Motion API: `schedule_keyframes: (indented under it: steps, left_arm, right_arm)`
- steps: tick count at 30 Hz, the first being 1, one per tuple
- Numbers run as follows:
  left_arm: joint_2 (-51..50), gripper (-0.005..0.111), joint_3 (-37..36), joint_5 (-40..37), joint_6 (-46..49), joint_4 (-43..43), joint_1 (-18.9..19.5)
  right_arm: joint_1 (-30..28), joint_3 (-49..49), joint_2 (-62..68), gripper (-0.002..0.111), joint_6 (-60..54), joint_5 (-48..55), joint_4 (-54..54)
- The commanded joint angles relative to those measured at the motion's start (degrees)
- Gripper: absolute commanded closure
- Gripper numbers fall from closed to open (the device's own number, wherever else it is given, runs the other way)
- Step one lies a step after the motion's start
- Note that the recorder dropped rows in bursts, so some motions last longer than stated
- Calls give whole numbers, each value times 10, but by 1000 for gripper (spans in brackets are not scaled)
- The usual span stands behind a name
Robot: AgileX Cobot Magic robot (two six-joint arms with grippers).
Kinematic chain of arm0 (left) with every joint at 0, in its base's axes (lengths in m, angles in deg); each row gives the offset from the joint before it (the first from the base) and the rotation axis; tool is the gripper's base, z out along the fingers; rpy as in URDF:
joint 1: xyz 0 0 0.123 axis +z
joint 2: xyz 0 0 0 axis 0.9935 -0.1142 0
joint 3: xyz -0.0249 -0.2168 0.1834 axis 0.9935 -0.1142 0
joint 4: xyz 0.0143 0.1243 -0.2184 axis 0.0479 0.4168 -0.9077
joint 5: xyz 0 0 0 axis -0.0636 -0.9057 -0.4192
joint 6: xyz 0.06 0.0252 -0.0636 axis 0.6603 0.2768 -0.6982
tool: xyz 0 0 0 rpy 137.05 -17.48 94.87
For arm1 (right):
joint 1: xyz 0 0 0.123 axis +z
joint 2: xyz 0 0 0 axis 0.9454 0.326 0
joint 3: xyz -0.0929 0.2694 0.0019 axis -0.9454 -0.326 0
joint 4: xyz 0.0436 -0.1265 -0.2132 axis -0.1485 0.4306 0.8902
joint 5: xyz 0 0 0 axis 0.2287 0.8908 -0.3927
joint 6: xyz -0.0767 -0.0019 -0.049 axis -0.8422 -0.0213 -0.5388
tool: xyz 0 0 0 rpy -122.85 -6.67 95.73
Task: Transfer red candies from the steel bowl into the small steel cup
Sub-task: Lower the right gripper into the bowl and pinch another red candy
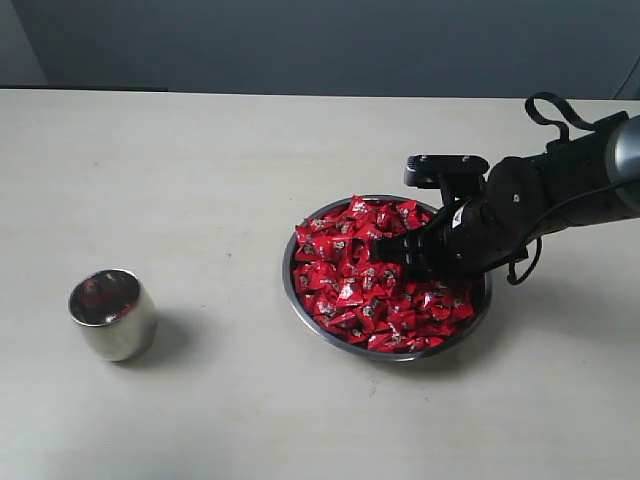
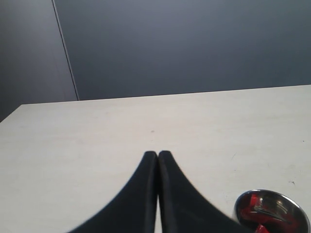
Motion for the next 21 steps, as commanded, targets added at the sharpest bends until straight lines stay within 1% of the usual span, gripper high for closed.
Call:
schedule_keyframes:
  steps: [1, 10, 17, 21]
  left_arm:
    - [3, 106, -2, 3, -1, 1, 0]
    - [3, 106, -2, 3, -1, 1, 0]
    - [3, 106, -2, 3, -1, 1, 0]
    - [3, 106, -2, 3, -1, 1, 0]
  right_arm:
    - [-1, 2, -6, 68, -5, 7, -1]
    - [-1, 2, -25, 68, -5, 17, -3]
    - [-1, 2, -25, 68, -8, 26, -27]
    - [16, 2, -25, 68, -8, 27, -27]
